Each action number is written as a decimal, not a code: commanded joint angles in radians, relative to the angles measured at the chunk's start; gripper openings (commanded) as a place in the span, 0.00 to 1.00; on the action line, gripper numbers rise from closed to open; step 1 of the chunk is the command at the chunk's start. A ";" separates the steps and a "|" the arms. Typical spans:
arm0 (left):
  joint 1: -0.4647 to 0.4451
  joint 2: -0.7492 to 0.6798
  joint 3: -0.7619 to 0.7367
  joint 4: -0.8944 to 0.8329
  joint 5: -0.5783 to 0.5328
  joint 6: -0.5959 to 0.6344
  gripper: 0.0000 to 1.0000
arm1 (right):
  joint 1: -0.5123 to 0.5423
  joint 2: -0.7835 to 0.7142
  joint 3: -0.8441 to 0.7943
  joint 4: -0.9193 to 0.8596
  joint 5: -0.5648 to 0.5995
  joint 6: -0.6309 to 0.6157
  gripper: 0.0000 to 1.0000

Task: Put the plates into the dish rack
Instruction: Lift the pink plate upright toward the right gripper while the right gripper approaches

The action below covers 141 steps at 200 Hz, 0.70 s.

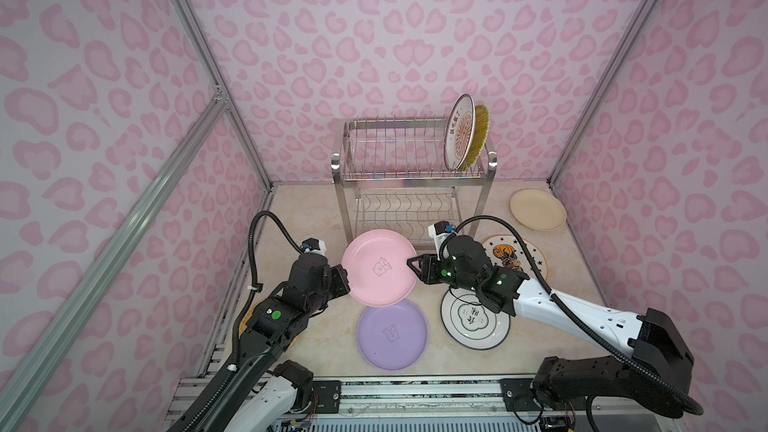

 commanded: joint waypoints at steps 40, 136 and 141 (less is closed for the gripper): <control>-0.023 -0.016 -0.020 0.082 -0.067 -0.007 0.03 | 0.020 0.003 0.010 -0.033 0.088 0.075 0.11; -0.036 -0.034 0.006 0.107 -0.053 0.061 0.44 | 0.055 -0.063 0.049 -0.171 0.298 0.104 0.00; -0.036 -0.039 0.011 0.109 -0.046 0.071 0.57 | 0.058 -0.071 0.055 -0.183 0.314 0.098 0.00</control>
